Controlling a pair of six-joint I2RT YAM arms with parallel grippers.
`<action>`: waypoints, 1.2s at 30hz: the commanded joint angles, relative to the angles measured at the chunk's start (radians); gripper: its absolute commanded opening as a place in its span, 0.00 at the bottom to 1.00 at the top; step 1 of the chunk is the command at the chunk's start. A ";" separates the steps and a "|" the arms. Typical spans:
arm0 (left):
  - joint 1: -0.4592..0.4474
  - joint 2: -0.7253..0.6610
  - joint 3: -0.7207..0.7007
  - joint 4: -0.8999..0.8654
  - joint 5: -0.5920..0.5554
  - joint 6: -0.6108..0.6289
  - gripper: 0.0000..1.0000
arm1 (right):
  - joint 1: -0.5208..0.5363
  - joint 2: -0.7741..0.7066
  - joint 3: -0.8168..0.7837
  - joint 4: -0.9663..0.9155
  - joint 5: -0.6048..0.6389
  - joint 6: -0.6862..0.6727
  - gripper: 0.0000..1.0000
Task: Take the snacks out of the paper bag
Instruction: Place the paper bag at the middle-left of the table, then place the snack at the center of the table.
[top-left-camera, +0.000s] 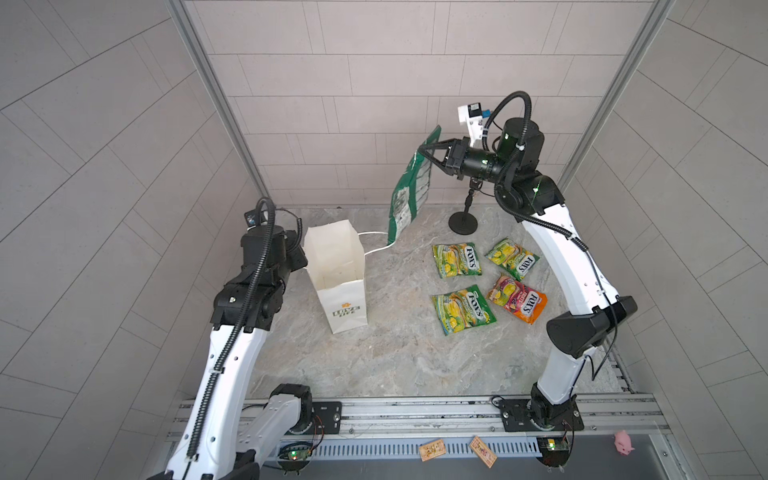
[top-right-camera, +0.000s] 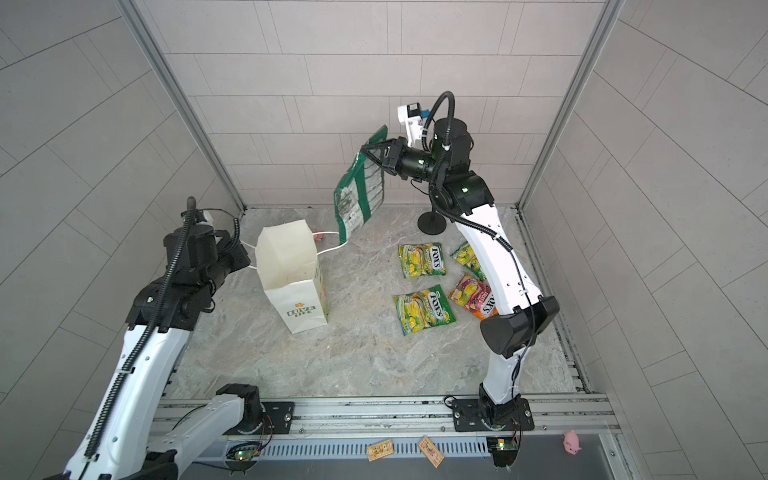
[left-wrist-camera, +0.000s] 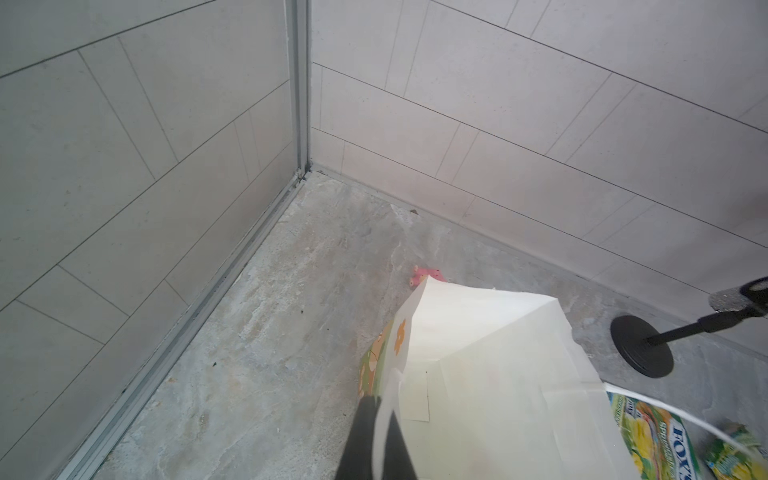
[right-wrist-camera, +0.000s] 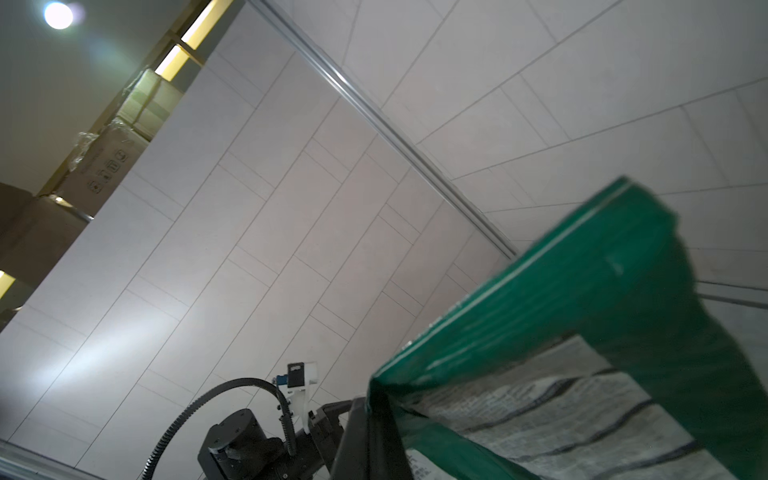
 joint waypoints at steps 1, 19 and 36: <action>0.049 -0.009 0.011 -0.018 -0.003 0.026 0.00 | -0.042 -0.099 -0.119 0.041 0.018 -0.048 0.00; 0.247 0.009 0.075 -0.062 0.119 0.086 0.00 | 0.128 -0.103 -0.542 0.039 0.079 -0.204 0.00; 0.266 -0.010 0.026 -0.036 0.203 0.083 0.00 | 0.078 -0.072 -0.897 0.211 -0.005 -0.176 0.00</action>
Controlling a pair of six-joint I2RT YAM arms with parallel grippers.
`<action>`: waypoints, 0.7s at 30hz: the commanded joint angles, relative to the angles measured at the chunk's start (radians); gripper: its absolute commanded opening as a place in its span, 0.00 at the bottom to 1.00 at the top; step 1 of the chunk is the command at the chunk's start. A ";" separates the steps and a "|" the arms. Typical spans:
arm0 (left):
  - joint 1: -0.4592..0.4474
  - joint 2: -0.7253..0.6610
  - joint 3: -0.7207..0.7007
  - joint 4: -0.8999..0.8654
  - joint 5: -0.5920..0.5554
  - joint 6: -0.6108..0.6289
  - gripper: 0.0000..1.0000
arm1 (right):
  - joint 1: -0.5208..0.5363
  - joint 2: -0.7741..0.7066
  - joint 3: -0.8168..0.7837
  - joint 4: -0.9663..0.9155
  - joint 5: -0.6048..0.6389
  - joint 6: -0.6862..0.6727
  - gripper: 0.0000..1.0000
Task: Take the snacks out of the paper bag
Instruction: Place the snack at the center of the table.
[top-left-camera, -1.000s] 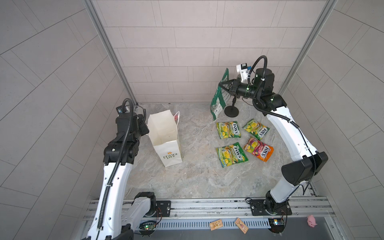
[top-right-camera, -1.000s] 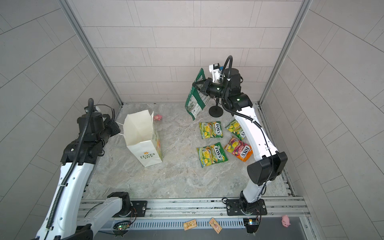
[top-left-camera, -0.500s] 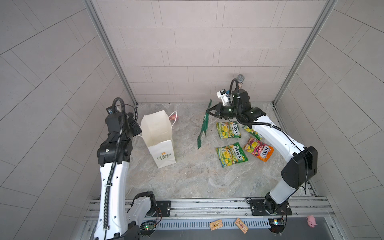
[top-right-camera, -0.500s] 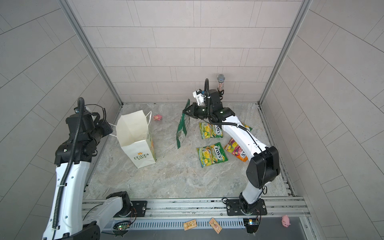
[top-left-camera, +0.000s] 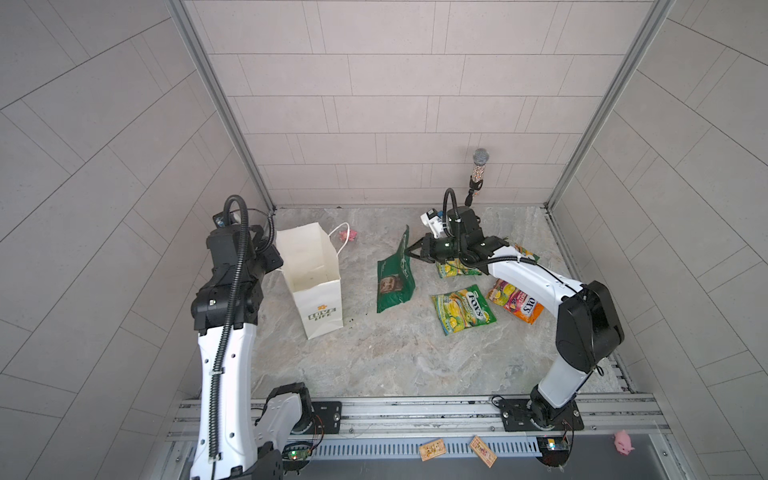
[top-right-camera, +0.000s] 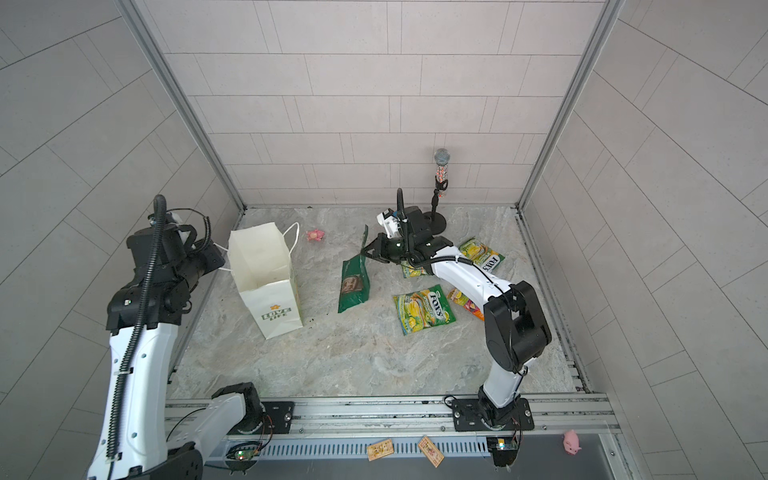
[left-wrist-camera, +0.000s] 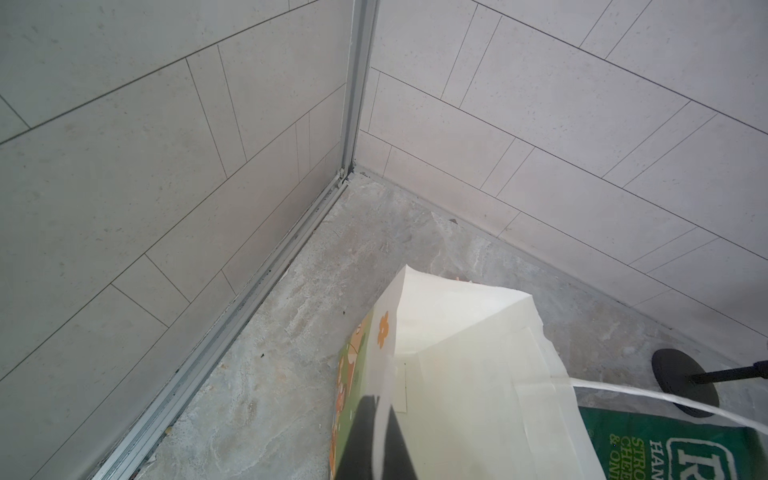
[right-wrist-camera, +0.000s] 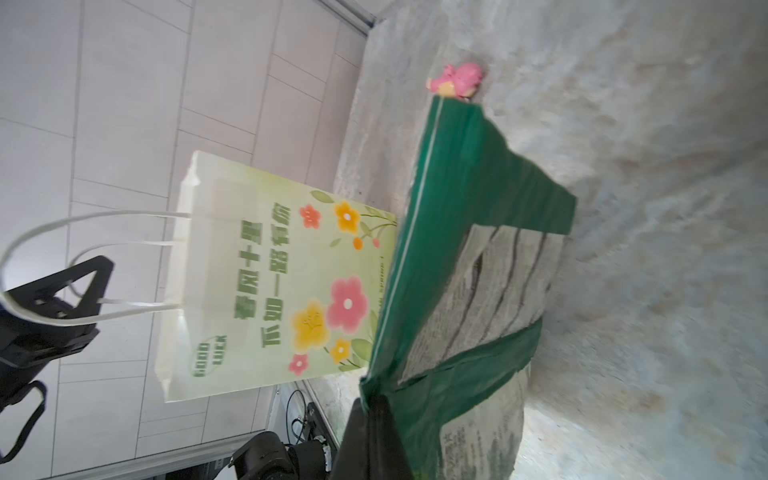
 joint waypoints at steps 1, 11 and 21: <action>0.006 -0.013 -0.017 0.012 0.027 0.005 0.00 | -0.053 -0.009 -0.067 0.047 -0.048 -0.038 0.00; 0.005 -0.022 -0.032 0.018 0.047 -0.001 0.00 | -0.099 0.088 0.001 -0.329 0.066 -0.331 0.00; 0.006 -0.028 -0.040 0.024 0.069 -0.009 0.00 | -0.050 0.195 0.065 -0.469 0.201 -0.414 0.00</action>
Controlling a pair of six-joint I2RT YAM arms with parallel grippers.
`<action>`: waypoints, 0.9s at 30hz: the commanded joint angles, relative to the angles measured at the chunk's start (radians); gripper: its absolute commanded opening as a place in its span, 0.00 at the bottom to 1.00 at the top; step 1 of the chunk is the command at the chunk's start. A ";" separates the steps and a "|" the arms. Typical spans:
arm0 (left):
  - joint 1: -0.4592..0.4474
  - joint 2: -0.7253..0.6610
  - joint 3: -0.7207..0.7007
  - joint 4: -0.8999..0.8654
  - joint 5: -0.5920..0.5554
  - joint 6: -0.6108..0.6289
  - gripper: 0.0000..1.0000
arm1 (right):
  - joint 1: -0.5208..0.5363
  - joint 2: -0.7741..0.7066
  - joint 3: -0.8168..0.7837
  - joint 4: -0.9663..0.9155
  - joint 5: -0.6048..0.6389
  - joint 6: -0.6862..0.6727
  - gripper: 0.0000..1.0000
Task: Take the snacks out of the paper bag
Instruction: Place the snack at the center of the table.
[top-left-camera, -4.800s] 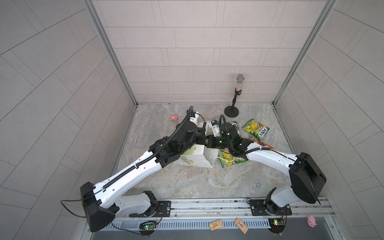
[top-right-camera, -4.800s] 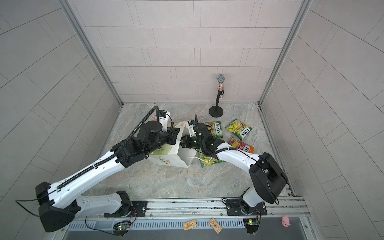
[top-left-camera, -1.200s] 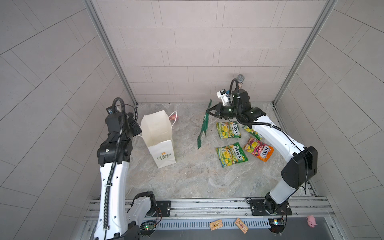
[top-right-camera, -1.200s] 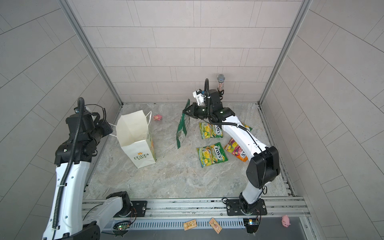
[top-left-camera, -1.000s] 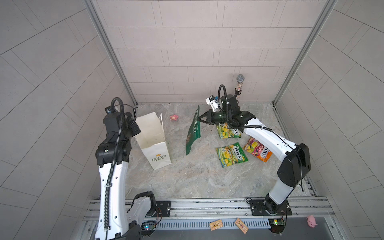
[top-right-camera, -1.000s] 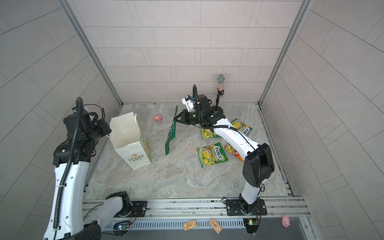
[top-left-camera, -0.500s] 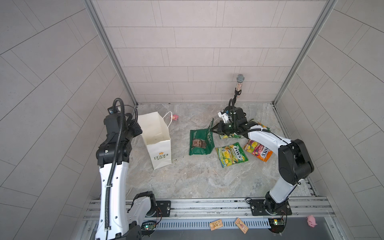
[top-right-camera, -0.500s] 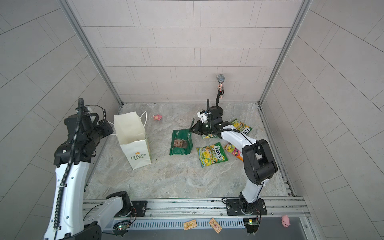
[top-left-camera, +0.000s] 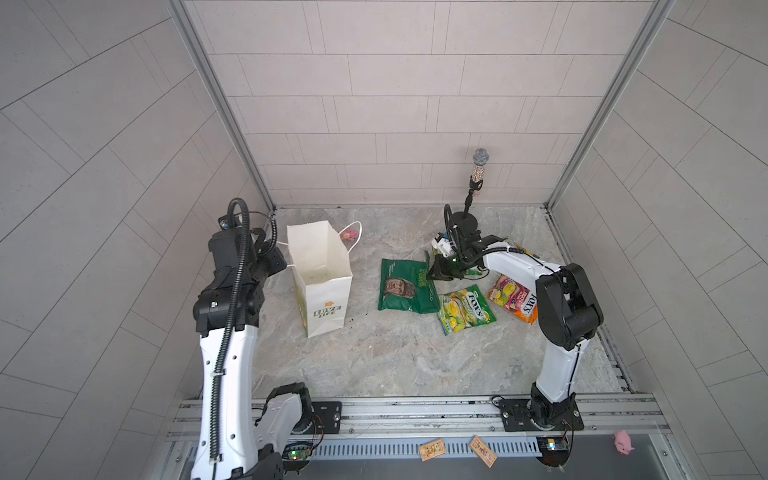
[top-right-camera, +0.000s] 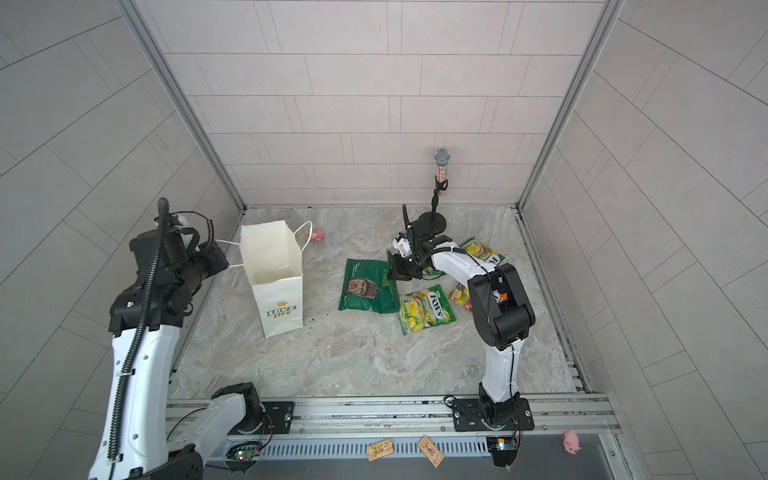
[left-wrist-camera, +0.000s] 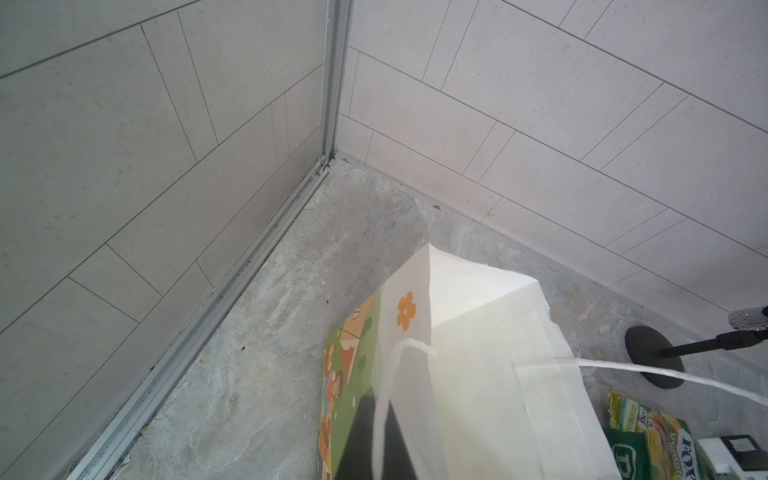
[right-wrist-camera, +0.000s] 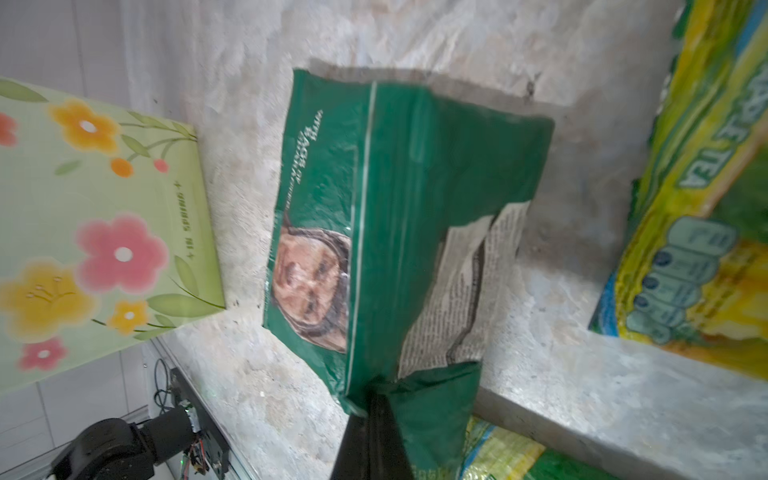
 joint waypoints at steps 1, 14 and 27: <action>0.006 -0.016 -0.012 0.017 0.009 -0.005 0.00 | 0.017 0.025 0.014 -0.080 0.075 -0.052 0.00; 0.006 -0.019 -0.007 0.022 0.021 -0.004 0.00 | 0.019 -0.003 0.021 -0.095 0.148 -0.036 0.29; 0.005 -0.040 0.092 0.005 0.049 0.063 0.83 | 0.019 -0.289 -0.028 -0.145 0.580 -0.074 0.77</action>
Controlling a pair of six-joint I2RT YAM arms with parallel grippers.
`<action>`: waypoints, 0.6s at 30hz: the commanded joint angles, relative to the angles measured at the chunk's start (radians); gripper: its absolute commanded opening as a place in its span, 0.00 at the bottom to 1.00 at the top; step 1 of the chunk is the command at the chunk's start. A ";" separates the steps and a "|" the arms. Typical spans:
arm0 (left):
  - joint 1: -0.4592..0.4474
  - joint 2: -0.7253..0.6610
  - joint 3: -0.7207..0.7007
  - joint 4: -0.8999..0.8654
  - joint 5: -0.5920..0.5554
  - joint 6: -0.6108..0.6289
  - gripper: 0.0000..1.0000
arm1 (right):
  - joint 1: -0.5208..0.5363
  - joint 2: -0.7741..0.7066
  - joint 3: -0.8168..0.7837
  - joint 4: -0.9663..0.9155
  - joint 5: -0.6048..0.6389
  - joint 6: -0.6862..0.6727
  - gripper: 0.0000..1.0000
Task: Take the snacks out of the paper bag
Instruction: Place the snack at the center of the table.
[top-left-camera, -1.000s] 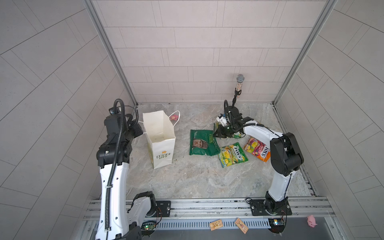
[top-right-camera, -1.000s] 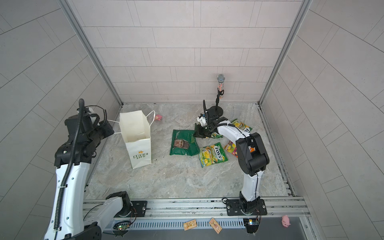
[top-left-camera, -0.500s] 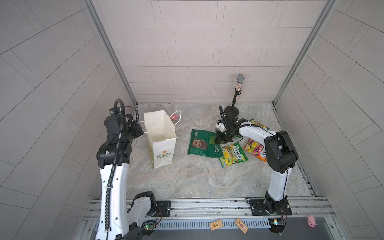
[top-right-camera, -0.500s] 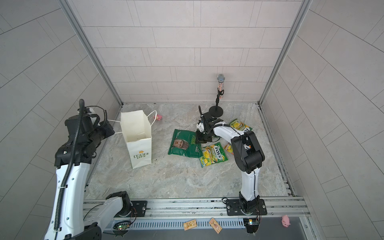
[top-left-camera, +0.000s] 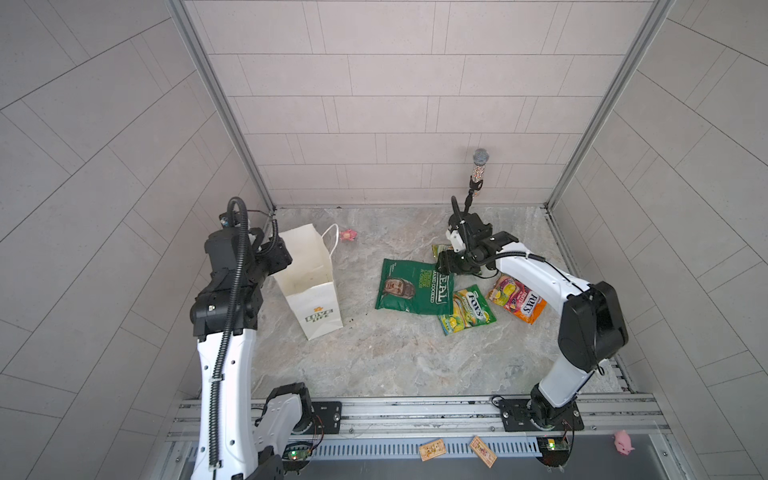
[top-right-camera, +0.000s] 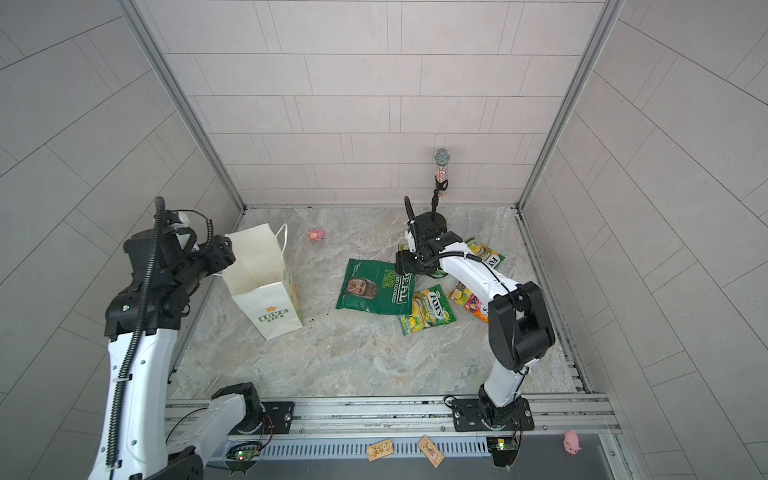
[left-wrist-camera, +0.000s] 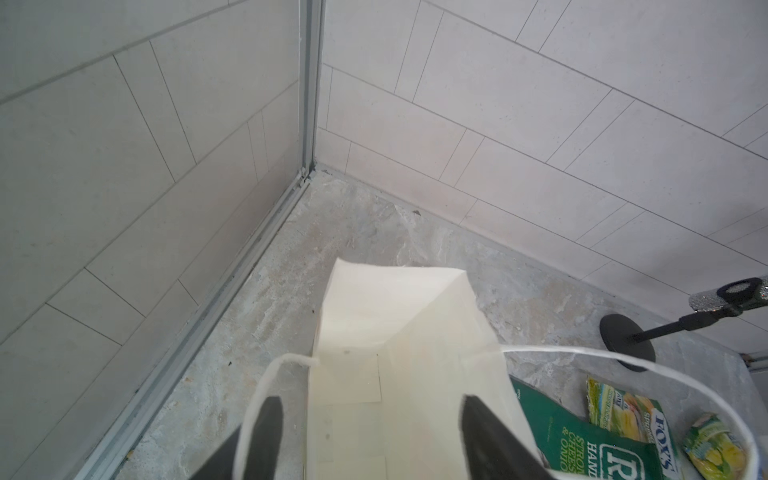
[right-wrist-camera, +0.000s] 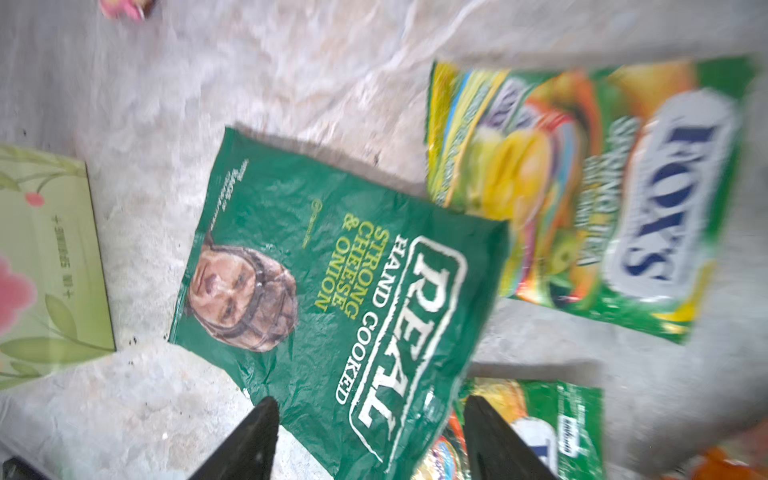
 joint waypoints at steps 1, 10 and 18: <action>0.006 -0.021 0.072 -0.006 -0.011 0.049 0.85 | 0.001 -0.079 -0.038 -0.025 0.197 -0.029 0.78; 0.006 0.013 0.242 -0.071 -0.186 0.125 0.93 | 0.000 -0.226 -0.173 0.109 0.319 -0.061 0.81; 0.006 0.005 0.206 -0.108 -0.258 0.044 0.97 | -0.010 -0.245 -0.179 0.103 0.307 -0.068 0.82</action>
